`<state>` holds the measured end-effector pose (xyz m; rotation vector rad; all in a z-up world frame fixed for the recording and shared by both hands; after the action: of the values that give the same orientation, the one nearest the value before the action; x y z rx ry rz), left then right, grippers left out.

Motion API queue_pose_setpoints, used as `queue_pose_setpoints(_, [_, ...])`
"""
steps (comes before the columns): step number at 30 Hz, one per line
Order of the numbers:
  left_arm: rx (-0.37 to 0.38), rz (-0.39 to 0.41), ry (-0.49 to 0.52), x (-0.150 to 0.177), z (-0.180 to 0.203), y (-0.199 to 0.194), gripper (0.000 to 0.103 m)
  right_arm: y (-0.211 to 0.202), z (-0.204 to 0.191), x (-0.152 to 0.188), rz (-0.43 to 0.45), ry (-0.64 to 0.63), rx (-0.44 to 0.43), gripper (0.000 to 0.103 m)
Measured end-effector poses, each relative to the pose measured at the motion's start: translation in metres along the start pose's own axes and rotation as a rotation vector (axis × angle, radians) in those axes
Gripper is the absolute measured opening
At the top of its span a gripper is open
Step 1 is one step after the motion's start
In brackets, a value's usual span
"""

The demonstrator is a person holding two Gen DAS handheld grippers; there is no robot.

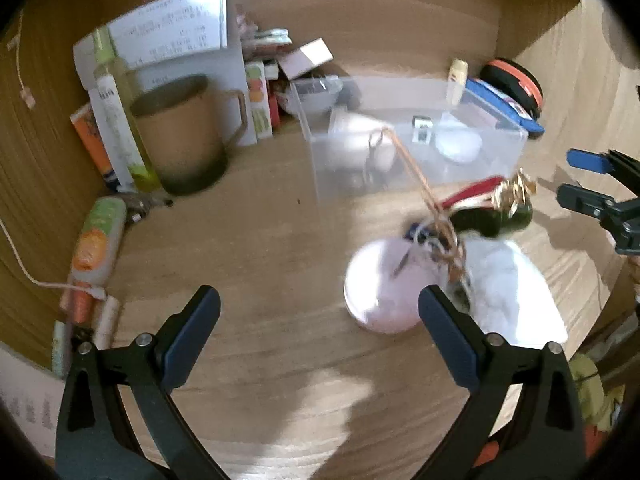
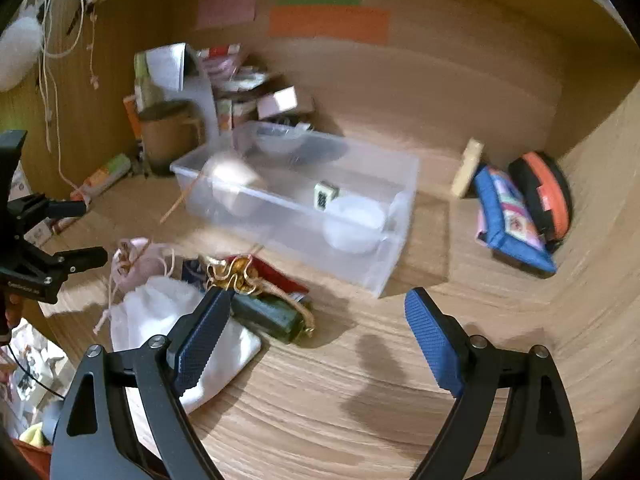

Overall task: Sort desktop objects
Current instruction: 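Grasp the pink round lid with the left gripper while the right grasps the gold ornament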

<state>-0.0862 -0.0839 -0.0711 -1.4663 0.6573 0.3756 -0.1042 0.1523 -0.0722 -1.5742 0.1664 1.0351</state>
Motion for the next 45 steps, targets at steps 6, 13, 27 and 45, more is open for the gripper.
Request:
queue_pose_setpoints(6, [0.043,-0.04,0.026,0.008,0.006,0.017,0.101,0.022,-0.013,0.002,-0.026,-0.042,-0.022,0.088])
queue_pose_setpoints(13, [0.042,-0.068,0.074,0.003,0.021,0.037,0.101,0.052,-0.025,-0.007,-0.07,-0.076,-0.062,0.086])
queue_pose_setpoints(27, [0.049,-0.079,-0.007,-0.015,0.01,0.057,0.094,0.075,-0.027,-0.023,-0.066,-0.076,-0.103,0.04])
queue_pose_setpoints(45, [0.017,-0.029,-0.087,-0.021,-0.008,0.051,0.062,0.047,-0.023,-0.034,0.017,-0.05,-0.129,0.009])
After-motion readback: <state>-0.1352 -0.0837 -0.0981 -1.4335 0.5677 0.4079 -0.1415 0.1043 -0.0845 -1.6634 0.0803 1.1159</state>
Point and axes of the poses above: each gripper's, at about its wrist camera, not at the fingertips, and y roughly the way its jaws point, z to its right, x to its underside, the point moved 2 cm from there along y, roughly the way its jaws point, and after that the axes turned 4 degrees about -z, right-handed, at the moved point
